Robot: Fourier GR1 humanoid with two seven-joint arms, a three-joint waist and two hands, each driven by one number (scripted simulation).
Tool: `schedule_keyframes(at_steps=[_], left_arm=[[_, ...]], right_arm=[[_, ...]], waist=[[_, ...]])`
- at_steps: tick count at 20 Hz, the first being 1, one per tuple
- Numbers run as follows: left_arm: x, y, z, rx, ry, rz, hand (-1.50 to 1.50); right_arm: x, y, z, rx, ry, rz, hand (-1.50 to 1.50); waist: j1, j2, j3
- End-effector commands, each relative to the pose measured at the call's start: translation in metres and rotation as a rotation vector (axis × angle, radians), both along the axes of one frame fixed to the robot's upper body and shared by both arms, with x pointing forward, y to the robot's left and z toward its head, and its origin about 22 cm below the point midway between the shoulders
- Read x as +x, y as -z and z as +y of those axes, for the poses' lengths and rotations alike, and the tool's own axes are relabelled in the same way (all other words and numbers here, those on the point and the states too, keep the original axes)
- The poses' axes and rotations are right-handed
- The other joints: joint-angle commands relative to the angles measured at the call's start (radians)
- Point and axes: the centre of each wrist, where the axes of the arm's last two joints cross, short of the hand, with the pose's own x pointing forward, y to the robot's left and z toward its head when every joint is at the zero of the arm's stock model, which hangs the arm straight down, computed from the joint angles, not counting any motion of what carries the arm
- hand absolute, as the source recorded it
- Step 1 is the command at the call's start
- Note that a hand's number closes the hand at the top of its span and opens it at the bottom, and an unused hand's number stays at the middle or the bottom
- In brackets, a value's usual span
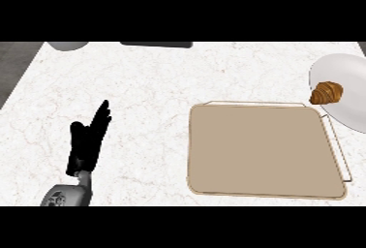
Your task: Pick the croissant from the tray and place it in the plate
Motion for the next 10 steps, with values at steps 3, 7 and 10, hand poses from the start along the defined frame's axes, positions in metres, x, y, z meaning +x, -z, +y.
schedule_keyframes(at_steps=[3, 7, 10], left_arm=[[-0.001, 0.000, -0.005, 0.005, -0.002, -0.007, 0.00], [-0.006, 0.004, 0.004, 0.003, 0.019, 0.006, 0.00], [0.001, -0.002, 0.008, 0.004, 0.005, -0.004, 0.00]], right_arm=[[-0.004, -0.017, -0.012, 0.018, 0.021, -0.043, -1.50], [-0.015, -0.011, -0.016, 0.026, 0.063, -0.062, -1.50], [-0.023, -0.001, -0.017, 0.020, 0.096, -0.053, -1.50]], waist=[[0.013, 0.002, 0.002], [0.014, 0.004, 0.003], [0.004, 0.005, 0.003]])
